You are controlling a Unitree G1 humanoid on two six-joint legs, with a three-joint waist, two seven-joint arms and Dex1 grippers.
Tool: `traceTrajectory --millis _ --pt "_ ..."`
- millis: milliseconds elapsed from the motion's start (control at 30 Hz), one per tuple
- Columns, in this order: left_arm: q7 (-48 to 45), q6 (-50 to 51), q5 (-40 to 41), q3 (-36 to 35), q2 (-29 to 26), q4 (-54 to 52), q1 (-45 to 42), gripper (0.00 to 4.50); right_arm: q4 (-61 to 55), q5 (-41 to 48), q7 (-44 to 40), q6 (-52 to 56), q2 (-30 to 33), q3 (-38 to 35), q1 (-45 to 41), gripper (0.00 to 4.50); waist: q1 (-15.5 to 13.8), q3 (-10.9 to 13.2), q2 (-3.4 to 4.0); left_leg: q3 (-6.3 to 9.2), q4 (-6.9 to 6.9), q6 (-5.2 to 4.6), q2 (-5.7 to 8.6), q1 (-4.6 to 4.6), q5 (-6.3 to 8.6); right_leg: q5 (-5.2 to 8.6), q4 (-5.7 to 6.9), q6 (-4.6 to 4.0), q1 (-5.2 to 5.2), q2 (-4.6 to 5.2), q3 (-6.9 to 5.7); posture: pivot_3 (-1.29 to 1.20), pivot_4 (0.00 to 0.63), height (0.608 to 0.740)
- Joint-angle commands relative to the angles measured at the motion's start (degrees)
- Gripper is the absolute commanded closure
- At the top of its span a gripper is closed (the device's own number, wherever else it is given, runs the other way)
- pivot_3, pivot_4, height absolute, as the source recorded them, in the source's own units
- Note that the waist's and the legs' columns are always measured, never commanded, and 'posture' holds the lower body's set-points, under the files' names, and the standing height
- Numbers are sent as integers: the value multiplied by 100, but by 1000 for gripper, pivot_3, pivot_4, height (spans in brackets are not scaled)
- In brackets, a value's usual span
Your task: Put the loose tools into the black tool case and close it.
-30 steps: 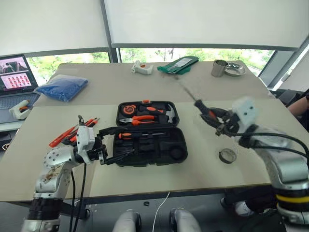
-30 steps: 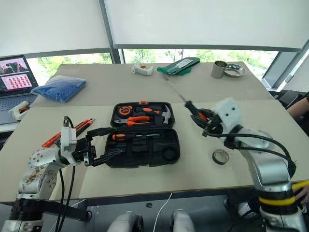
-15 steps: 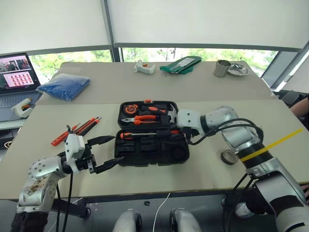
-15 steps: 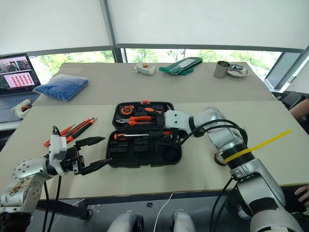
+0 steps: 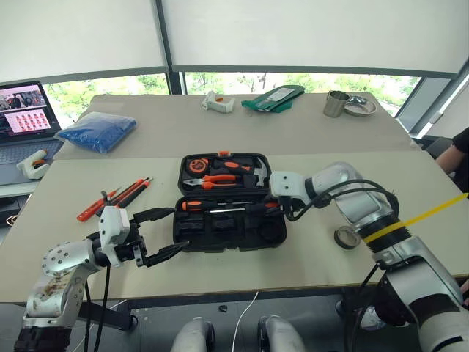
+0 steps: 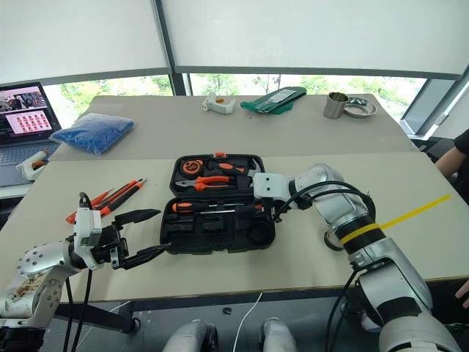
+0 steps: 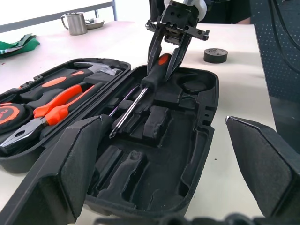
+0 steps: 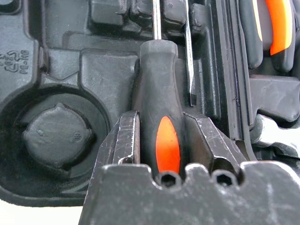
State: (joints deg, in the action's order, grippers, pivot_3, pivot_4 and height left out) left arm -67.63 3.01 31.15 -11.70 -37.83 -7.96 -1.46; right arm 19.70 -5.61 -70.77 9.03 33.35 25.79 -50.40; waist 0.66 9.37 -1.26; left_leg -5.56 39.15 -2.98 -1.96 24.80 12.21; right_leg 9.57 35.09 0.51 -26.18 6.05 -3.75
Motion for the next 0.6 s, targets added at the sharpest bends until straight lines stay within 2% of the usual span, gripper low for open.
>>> traceTrajectory --millis 33,600 --pt "-22 -26 31 -8 -43 -68 -77 0 1 -110 -81 204 -83 24 -81 3448 5 0 0 0 0 0 0 -1 0 0 0 0 0 0 0 0 150 740" --pt "-101 -181 -104 59 -26 72 -116 0 496 -394 -261 56 -453 86 -377 3448 16 0 0 -3 -8 16 -9 -13 -10 2 7 -17 -1 -9 0 0 150 740"
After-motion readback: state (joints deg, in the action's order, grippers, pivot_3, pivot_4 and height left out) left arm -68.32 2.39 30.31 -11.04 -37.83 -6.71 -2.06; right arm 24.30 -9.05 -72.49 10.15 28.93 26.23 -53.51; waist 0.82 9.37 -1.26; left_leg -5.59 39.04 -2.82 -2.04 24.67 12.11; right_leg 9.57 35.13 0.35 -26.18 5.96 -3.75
